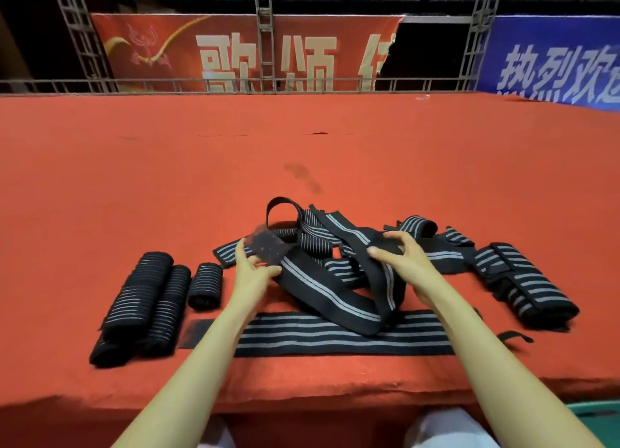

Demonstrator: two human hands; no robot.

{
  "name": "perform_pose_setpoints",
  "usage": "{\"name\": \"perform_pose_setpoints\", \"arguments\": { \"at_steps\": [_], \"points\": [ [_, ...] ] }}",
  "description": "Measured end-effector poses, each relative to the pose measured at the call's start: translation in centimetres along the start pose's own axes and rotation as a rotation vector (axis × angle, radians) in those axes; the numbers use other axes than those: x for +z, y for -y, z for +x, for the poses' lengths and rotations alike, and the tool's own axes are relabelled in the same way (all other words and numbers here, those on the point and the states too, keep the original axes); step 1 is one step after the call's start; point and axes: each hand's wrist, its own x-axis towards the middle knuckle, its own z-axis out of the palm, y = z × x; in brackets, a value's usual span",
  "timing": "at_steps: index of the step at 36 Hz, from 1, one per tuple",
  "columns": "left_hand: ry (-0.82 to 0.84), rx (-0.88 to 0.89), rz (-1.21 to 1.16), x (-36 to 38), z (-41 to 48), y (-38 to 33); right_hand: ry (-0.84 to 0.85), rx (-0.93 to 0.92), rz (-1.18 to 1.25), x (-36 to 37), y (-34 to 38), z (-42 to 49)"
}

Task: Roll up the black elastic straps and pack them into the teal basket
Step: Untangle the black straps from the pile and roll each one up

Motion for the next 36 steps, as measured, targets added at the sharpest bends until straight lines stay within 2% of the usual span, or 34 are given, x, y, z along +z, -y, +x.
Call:
{"name": "perform_pose_setpoints", "arguments": {
  "at_steps": [3, 5, 7, 10, 12, 16, 18, 19, 23, 26, 29, 32, 36],
  "points": [
    [-0.059, 0.081, 0.08, -0.2, -0.5, 0.3, -0.033, -0.053, -0.037, 0.6, 0.0, 0.0],
    [-0.073, 0.156, 0.249, -0.6, -1.0, 0.2, -0.071, -0.13, -0.024, 0.7, 0.5, -0.2],
    [-0.115, 0.25, 0.454, -1.2, -1.4, -0.1, -0.105, -0.227, 0.044, 0.7, 0.8, -0.3],
    [-0.206, 0.347, 0.559, -2.4, -2.0, -0.2, -0.147, -0.284, 0.221, 0.2, 1.5, -0.8],
    [-0.256, 0.368, 0.569, -3.3, -2.4, -0.2, -0.2, -0.233, 0.271, -0.5, 1.3, -0.8],
    [-0.25, 0.316, 0.578, -4.6, -4.0, 1.0, -0.268, 0.06, 0.295, -1.9, -0.4, -0.6],
    [-0.215, 0.256, 0.628, -4.8, -5.0, 2.0, -0.219, 0.186, 0.243, -2.1, -1.6, -1.2],
    [-0.205, 0.221, 0.636, -4.8, -5.5, 2.4, -0.194, 0.192, 0.189, -2.1, -1.9, -1.9],
    [-0.223, 0.141, 0.63, -5.1, -6.3, 3.0, -0.181, 0.106, -0.028, -1.5, -3.3, -3.6],
    [-0.221, 0.147, 0.63, -5.1, -6.5, 3.0, -0.176, 0.057, -0.239, -1.3, -4.4, -3.5],
    [-0.225, 0.184, 0.62, -5.0, -6.5, 2.8, -0.251, 0.014, -0.408, -1.1, -4.8, -3.5],
    [-0.262, 0.207, 0.612, -5.5, -6.4, 2.4, -0.388, -0.028, -0.4, -1.6, -5.0, -3.1],
    [-0.247, 0.179, 0.658, -6.3, -6.1, 2.7, -0.489, 0.09, -0.295, -3.2, -5.6, -3.1]
  ]
}}
